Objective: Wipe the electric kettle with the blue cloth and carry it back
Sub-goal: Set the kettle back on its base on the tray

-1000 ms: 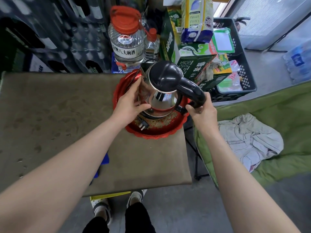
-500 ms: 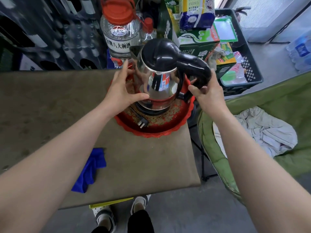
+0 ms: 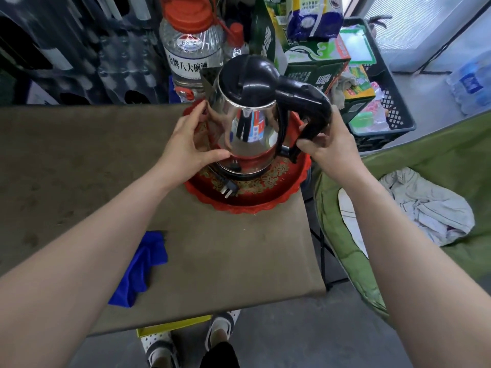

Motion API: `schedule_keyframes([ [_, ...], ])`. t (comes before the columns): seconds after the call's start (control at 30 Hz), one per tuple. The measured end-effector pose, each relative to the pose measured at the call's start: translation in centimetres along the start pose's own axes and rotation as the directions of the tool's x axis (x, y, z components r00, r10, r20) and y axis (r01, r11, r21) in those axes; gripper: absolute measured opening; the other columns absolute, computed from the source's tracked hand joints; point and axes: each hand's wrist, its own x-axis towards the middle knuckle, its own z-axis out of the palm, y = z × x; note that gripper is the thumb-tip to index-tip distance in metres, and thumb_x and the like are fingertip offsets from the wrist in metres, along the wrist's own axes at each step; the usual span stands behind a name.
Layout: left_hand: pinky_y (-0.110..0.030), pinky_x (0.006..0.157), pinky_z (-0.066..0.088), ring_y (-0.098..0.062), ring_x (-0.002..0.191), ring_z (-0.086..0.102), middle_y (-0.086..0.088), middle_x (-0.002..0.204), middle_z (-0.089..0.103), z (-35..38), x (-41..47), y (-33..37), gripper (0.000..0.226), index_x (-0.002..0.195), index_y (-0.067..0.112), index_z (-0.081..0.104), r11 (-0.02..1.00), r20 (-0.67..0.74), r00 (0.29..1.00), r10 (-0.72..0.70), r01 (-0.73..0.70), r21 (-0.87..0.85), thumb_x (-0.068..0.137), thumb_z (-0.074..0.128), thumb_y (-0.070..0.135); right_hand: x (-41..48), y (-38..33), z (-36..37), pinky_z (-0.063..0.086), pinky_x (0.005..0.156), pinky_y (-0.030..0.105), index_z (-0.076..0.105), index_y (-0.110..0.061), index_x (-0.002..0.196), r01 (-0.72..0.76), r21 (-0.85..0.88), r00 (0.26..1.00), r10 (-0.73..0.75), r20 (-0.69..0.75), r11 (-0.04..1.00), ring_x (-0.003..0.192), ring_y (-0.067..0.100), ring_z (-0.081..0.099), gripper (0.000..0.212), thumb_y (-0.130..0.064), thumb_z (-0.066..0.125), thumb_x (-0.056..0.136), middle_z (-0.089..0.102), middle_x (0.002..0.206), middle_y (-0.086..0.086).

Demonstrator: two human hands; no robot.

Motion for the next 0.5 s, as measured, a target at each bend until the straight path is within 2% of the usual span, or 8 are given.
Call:
schedule_keyframes([
  [0.07,-0.037,0.112,0.040,-0.014,0.134,0.044,0.002,0.141,0.039,-0.2,-1.3,-0.5,0.099,0.153,0.033,0.026,0.997,-0.053,0.998,-0.029,0.032,0.065,0.073,0.083,0.027,-0.1,1.4,-0.5,0.058,0.093,0.041,0.047,-0.035,0.126,-0.058,0.087,0.997,0.053,0.053,0.995,0.110,0.015,0.069,0.057,0.000,0.062,0.084,0.068,0.112,-0.001],
  [0.13,-0.042,0.115,0.035,-0.021,0.137,0.041,-0.006,0.143,0.043,-0.3,-2.9,-1.3,0.089,0.151,0.027,0.030,0.974,-0.182,0.981,-0.063,0.100,0.201,0.078,0.080,0.027,-0.1,2.9,-1.0,0.056,0.093,0.038,0.048,-0.033,0.132,-0.128,0.098,0.992,0.129,-0.003,0.987,0.114,0.016,0.065,0.059,0.003,0.054,0.086,0.066,0.121,0.003],
  [0.2,-0.045,0.117,0.028,-0.029,0.144,0.028,-0.009,0.152,0.039,0.0,-4.5,-2.5,0.085,0.152,0.019,0.029,0.940,-0.281,0.947,-0.157,0.231,0.251,0.082,0.075,0.028,0.5,4.5,-1.4,0.053,0.093,0.036,0.049,-0.027,0.139,-0.191,0.034,0.976,0.194,-0.098,0.981,0.108,0.018,0.065,0.052,-0.003,0.055,0.093,0.065,0.126,0.007],
  [0.3,-0.045,0.118,0.022,-0.032,0.149,0.016,-0.010,0.159,0.030,1.9,-6.2,-3.7,0.088,0.154,0.011,0.020,0.896,-0.313,0.893,-0.325,0.397,0.201,0.086,0.071,0.033,2.7,5.7,-1.2,0.052,0.095,0.038,0.049,-0.025,0.142,-0.252,-0.035,0.965,0.248,-0.087,0.967,0.108,0.021,0.066,0.046,-0.019,0.060,0.098,0.065,0.125,0.006],
  [0.37,-0.046,0.115,0.031,-0.035,0.141,0.036,-0.012,0.151,0.044,3.6,-6.6,-4.3,0.083,0.151,0.013,0.026,0.905,-0.295,0.886,-0.359,0.407,0.123,0.085,0.071,0.037,4.6,5.6,-0.8,0.053,0.094,0.036,0.051,-0.024,0.141,-0.234,-0.089,0.972,0.232,-0.036,0.968,0.107,0.022,0.066,0.044,-0.023,0.060,0.099,0.066,0.123,0.004],
  [0.43,-0.048,0.106,0.044,-0.035,0.121,0.058,-0.009,0.136,0.059,4.9,-6.4,-4.9,0.079,0.144,0.021,0.033,0.903,-0.296,0.871,-0.391,0.425,0.058,0.080,0.072,0.046,6.8,5.6,-0.2,0.047,0.081,0.017,0.051,-0.019,0.143,-0.210,-0.150,0.977,0.212,0.000,0.966,0.104,0.017,0.060,0.043,-0.018,0.059,0.100,0.062,0.121,-0.001],
  [0.47,-0.050,0.101,0.048,-0.036,0.112,0.063,-0.008,0.131,0.062,5.3,-6.3,-5.4,0.082,0.143,0.024,0.033,0.897,-0.307,0.859,-0.409,0.441,0.040,0.075,0.071,0.050,7.8,5.6,0.1,0.043,0.075,0.013,0.052,-0.014,0.142,-0.199,-0.175,0.979,0.204,0.013,0.964,0.104,0.015,0.056,0.043,-0.015,0.058,0.099,0.058,0.120,-0.003],
  [0.5,-0.052,0.096,0.051,-0.038,0.106,0.066,-0.008,0.128,0.063,5.6,-6.0,-6.2,0.085,0.143,0.027,0.030,0.888,-0.315,0.846,-0.430,0.459,0.020,0.072,0.071,0.050,8.8,5.6,0.4,0.040,0.077,0.014,0.053,-0.009,0.141,-0.176,-0.209,0.981,0.188,0.039,0.962,0.107,0.013,0.052,0.044,-0.014,0.059,0.098,0.055,0.118,-0.003],
])
